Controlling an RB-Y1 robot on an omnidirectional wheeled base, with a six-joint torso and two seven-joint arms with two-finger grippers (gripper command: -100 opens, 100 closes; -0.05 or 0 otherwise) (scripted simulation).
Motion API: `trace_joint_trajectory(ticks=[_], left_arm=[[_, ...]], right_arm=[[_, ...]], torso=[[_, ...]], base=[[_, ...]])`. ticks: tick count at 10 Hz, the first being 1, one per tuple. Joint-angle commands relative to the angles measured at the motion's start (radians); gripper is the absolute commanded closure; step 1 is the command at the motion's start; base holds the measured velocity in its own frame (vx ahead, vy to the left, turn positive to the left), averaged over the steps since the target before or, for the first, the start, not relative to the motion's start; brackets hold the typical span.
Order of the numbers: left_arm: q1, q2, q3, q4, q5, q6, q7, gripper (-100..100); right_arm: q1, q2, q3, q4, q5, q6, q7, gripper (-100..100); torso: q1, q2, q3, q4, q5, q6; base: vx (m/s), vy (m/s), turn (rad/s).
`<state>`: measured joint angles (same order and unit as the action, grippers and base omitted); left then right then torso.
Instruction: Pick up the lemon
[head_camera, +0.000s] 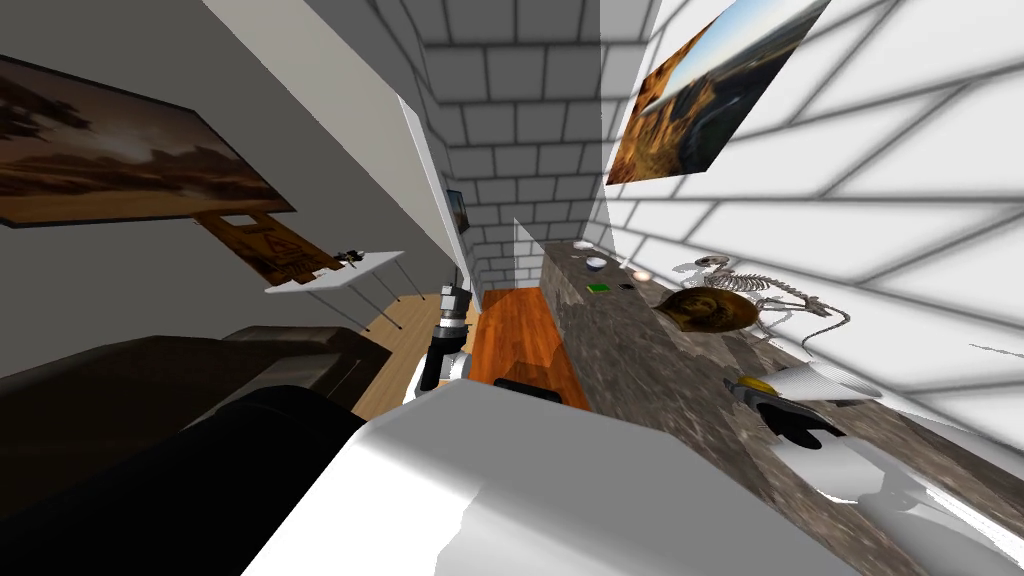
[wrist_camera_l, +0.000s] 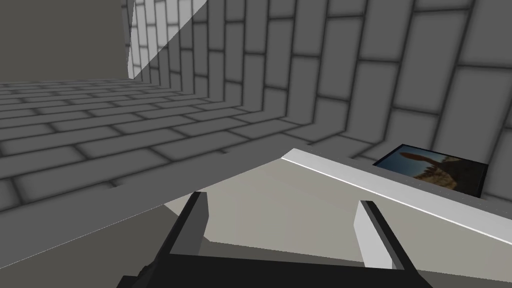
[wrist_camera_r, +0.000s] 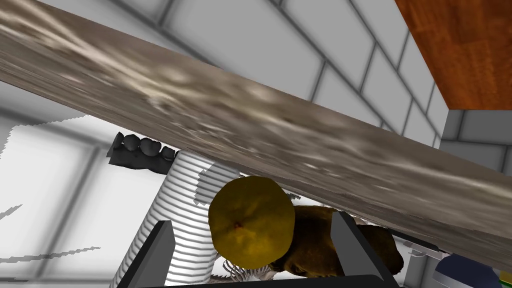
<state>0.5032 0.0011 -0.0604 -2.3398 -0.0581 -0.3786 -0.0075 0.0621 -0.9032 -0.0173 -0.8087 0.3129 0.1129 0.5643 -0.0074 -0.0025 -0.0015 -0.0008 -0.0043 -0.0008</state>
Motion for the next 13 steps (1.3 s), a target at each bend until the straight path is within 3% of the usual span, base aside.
trace_joint_trajectory(ticks=[1, 2, 3, 4, 5, 6, 7, 8, 9, 12, 13], left_arm=[[0.000, 0.000, 0.000, 0.000, 0.000, 0.000, 0.000, 0], [0.000, 0.000, 0.000, 0.000, 0.000, 0.000, 0.000, 0], [0.000, 0.000, 0.000, 0.000, 0.000, 0.000, 0.000, 0], [0.000, 0.000, 0.000, 0.000, 0.000, 0.000, 0.000, 0], [0.000, 0.000, 0.000, 0.000, 0.000, 0.000, 0.000, 0], [0.000, 0.000, 0.000, 0.000, 0.000, 0.000, 0.000, 0], [0.000, 0.000, 0.000, 0.000, 0.000, 0.000, 0.000, 0], [0.000, 0.000, 0.000, 0.000, 0.000, 0.000, 0.000, 0], [0.000, 0.000, 0.000, 0.000, 0.000, 0.000, 0.000, 0], [0.000, 0.000, 0.000, 0.000, 0.000, 0.000, 0.000, 0], [0.000, 0.000, 0.000, 0.000, 0.000, 0.000, 0.000, 0]], right_arm=[[0.050, 0.007, -0.022, -0.050, 0.041, 0.050, -0.050, -100], [0.053, 0.007, -0.022, -0.077, 0.041, 0.053, -0.054, -100], [0.097, 0.010, -0.038, -0.110, 0.076, 0.094, -0.094, -100], [0.098, 0.010, -0.038, -0.136, 0.076, 0.102, -0.106, -100], [0.143, 0.014, -0.054, -0.173, 0.112, 0.145, -0.143, -100], [0.143, 0.014, -0.054, -0.194, 0.112, 0.151, -0.158, -100], [0.184, 0.017, -0.069, -0.227, 0.148, 0.191, -0.192, -100], [0.189, 0.017, -0.069, -0.253, 0.148, 0.200, -0.210, -100], [0.232, 0.021, -0.085, -0.285, 0.183, 0.238, -0.244, -100], [0.231, 0.018, -0.083, -0.303, 0.179, 0.245, -0.257, -100], [0.232, 0.018, -0.083, -0.305, 0.179, 0.247, -0.259, 100]], torso=[[0.000, 0.000, 0.000, 0.000, 0.000, 0.000], [0.000, 0.000, 0.000, 0.000, 0.000, -0.001], [0.000, 0.000, 0.000, 0.000, 0.000, 0.000], [-0.002, 0.001, 0.001, 0.000, 0.000, -0.001], [-0.002, 0.001, 0.000, 0.000, 0.000, 0.000], [-0.001, 0.002, 0.001, 0.000, 0.000, -0.001], [-0.001, 0.001, 0.001, 0.000, 0.000, 0.000], [-0.002, 0.002, 0.001, 0.000, 0.000, 0.000], [-0.001, 0.001, 0.001, 0.000, 0.000, 0.000], [0.000, -0.001, 0.000, 0.000, 0.000, 0.000], [0.001, -0.002, -0.001, 0.000, 0.000, 0.000]], base=[[-0.030, -0.032, 0.191], [-0.035, -0.039, 0.114], [-0.048, -0.063, 0.185], [-0.046, -0.055, 0.118], [-0.061, -0.048, 0.184], [-0.051, -0.042, 0.104], [-0.056, -0.058, 0.177], [-0.049, -0.049, 0.106], [-0.056, -0.036, 0.217], [-0.021, -0.018, 0.024], [-0.002, 0.001, 0.014]])
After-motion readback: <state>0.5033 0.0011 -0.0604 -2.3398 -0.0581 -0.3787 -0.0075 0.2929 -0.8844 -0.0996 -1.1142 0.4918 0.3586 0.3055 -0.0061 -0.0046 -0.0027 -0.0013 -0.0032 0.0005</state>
